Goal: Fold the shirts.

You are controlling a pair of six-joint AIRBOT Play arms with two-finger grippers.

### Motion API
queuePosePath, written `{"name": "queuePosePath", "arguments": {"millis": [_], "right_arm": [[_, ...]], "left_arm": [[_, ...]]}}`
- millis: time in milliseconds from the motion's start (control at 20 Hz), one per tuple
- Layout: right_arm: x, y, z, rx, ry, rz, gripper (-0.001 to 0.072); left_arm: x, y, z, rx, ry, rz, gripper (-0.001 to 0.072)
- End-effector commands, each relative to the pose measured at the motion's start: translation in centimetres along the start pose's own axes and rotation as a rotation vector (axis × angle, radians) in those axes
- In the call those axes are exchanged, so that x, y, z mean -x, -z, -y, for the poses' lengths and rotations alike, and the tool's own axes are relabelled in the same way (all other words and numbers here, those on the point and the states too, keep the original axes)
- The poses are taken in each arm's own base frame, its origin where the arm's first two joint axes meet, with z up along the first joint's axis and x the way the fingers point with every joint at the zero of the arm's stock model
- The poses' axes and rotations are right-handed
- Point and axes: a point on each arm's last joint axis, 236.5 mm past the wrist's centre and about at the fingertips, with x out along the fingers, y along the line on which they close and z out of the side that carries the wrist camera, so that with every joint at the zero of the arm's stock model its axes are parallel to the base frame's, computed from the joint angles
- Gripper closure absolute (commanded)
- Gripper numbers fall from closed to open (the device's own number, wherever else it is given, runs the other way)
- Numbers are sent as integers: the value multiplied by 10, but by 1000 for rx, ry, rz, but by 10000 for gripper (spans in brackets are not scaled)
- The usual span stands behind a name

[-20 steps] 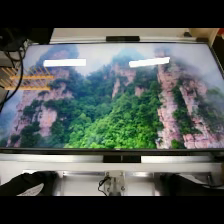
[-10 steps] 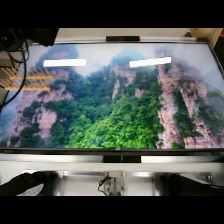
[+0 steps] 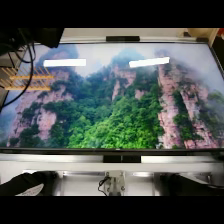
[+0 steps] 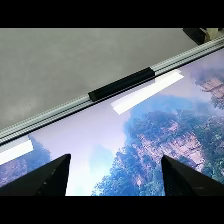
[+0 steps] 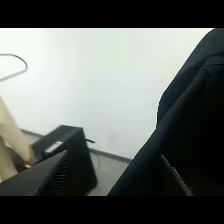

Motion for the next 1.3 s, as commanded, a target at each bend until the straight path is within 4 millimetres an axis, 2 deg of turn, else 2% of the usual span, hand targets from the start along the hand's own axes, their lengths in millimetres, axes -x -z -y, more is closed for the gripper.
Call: {"name": "queuePosePath", "arguments": {"millis": [0, 150, 350, 400, 450, 550, 600, 650, 700, 800, 850, 950, 1000, 1150, 1250], "right_arm": [[6, -8, -12, -135, -19, 12, 110], [18, -16, -16, -151, 17, 12, 110], [47, -18, -12, 27, 147, -49, 110], [51, -21, -23, 10, 123, -46, 110], [52, -28, -38, -41, 72, -20, 156], [50, -40, -82, -113, -101, 30, 342], [44, -35, -102, -101, -164, 19, 399], [38, -21, -116, -92, -200, -26, 483], [29, 1, -131, -75, -237, -93, 653], [7, 41, -156, -45, -287, -197, 657], [-5, 58, -161, -30, -277, -233, 658], [-28, 85, -154, 10, -189, -278, 658], [-37, 91, -145, 27, -133, -276, 658], [-56, 95, -98, 55, 56, -248, 657], [-59, 99, -61, 68, 160, -252, 658]], "left_arm": [[-1, 1, 0, -1, -1, -2, 36], [-1, 1, 0, -1, 0, -2, 36], [-1, 1, 0, -1, 0, -2, 36], [-1, 1, 0, -1, 0, -2, 36], [-1, 1, 0, -1, 0, -2, 36], [-2, 1, 0, -1, 0, -3, 36], [-2, 2, 0, -1, 0, -5, 36], [-3, 2, 0, -1, 1, -6, 36], [-4, 3, 1, -1, 1, -7, 36], [-5, 4, 1, -1, 1, -10, 36], [-5, 4, 1, -1, 2, -11, 36], [-5, 7, 1, -1, 3, -23, 36], [-5, 12, 2, -1, 7, -47, 36], [-2, 34, 5, 0, 20, -138, 36], [-1, 42, 6, 26, 23, -172, 36]]}}
